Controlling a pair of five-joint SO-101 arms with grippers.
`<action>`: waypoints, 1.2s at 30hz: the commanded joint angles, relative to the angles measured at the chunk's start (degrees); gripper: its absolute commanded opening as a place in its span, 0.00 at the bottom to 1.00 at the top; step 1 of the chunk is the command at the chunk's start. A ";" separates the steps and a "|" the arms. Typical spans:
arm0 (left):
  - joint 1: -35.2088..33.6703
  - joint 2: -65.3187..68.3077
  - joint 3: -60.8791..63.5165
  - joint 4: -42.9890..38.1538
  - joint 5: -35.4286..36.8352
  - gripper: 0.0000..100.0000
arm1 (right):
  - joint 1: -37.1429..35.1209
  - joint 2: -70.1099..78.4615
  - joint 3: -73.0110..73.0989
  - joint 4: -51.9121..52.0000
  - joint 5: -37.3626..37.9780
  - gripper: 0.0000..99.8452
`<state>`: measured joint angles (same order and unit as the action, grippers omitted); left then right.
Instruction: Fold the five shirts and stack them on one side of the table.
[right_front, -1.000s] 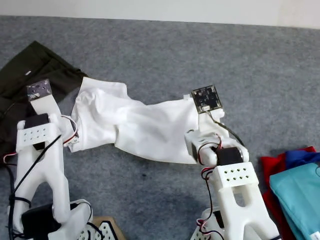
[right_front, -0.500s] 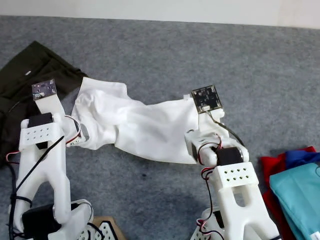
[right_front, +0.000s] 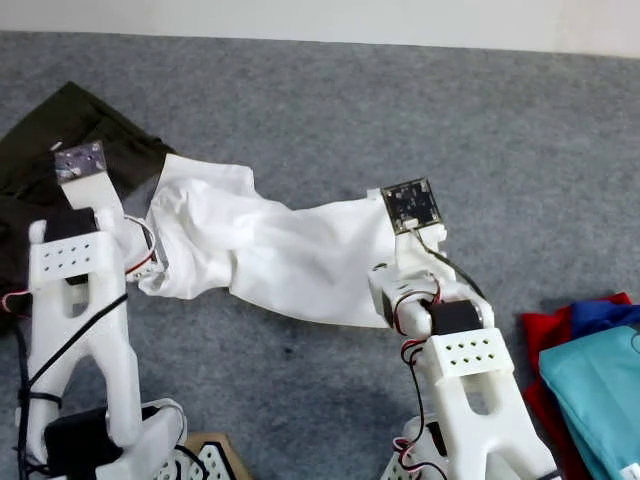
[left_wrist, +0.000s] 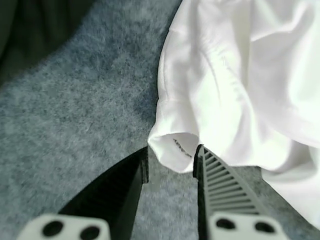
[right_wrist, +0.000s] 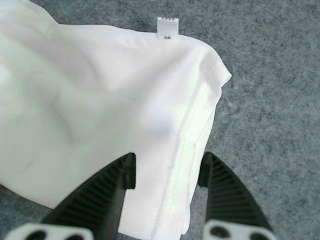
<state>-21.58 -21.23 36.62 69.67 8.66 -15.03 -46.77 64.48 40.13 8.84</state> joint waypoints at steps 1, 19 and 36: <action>2.59 -1.36 3.38 -5.19 -1.76 0.17 | -0.57 -1.36 -0.66 -0.92 -0.18 0.21; 4.00 -1.27 12.70 -15.47 -2.11 0.17 | -0.66 -1.45 -0.40 -0.57 -0.18 0.21; -0.13 -1.27 15.52 -15.82 -6.51 0.01 | -0.40 -1.45 -0.31 -0.57 -0.18 0.21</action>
<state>-19.12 -21.23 52.44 54.46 2.86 -15.03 -46.77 64.48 40.04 8.84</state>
